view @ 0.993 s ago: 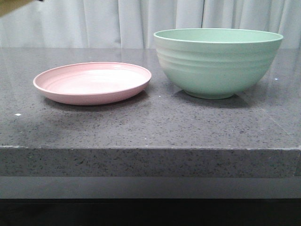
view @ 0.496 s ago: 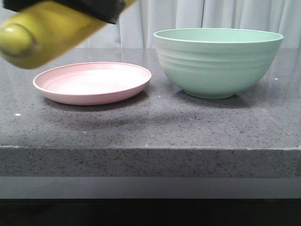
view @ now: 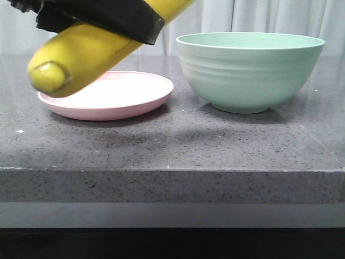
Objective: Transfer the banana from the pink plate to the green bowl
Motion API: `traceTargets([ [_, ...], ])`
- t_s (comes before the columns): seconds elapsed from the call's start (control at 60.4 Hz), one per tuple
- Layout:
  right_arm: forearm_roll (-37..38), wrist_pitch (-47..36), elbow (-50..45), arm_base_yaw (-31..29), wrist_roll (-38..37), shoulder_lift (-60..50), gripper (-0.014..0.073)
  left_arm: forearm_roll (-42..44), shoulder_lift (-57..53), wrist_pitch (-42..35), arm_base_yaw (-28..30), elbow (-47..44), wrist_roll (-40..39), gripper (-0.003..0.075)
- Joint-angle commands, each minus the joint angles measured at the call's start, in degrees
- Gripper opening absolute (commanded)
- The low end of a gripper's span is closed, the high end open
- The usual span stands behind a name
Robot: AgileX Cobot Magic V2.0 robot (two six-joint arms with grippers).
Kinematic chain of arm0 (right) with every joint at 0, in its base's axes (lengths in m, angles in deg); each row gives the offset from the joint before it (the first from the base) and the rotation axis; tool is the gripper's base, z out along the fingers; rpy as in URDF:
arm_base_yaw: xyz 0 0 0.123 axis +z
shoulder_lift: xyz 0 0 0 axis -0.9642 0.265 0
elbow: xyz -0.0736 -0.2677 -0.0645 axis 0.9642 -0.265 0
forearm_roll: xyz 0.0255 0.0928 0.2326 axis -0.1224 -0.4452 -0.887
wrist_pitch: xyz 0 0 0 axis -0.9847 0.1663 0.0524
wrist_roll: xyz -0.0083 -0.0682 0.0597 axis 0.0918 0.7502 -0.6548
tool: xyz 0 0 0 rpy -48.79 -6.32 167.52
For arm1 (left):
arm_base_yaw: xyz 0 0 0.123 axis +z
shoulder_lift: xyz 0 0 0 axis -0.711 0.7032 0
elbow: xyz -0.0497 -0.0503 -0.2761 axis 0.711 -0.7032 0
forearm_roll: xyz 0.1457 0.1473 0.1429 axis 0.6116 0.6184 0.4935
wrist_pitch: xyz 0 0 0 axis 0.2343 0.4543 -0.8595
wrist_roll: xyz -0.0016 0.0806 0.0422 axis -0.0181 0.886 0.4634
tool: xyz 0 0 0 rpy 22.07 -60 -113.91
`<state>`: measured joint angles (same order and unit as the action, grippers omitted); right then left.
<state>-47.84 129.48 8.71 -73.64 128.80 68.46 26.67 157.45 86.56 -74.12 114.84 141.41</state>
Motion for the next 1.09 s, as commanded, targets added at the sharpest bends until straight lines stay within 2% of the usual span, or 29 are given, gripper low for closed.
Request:
traceTargets([
  [0.0,-4.9,-0.7,2.1,-0.3,2.4,0.4,0.0517,-3.7,-1.4,-1.0,-0.4,1.7,0.3,0.0167],
  [0.281,-12.8,3.6,4.3,-0.3,9.0,4.3,0.0517,-3.7,-1.4,-1.0,-0.4,1.7,0.3,0.0167],
  [0.546,-15.4,6.5,10.7,0.1,9.7,11.5,0.0517,-3.7,-1.4,-1.0,-0.4,1.7,0.3,0.0167],
  [1.076,-19.1,6.2,17.9,9.3,9.7,26.5,0.0522,-3.7,-1.4,-1.0,-0.4,1.7,0.3,0.0167],
])
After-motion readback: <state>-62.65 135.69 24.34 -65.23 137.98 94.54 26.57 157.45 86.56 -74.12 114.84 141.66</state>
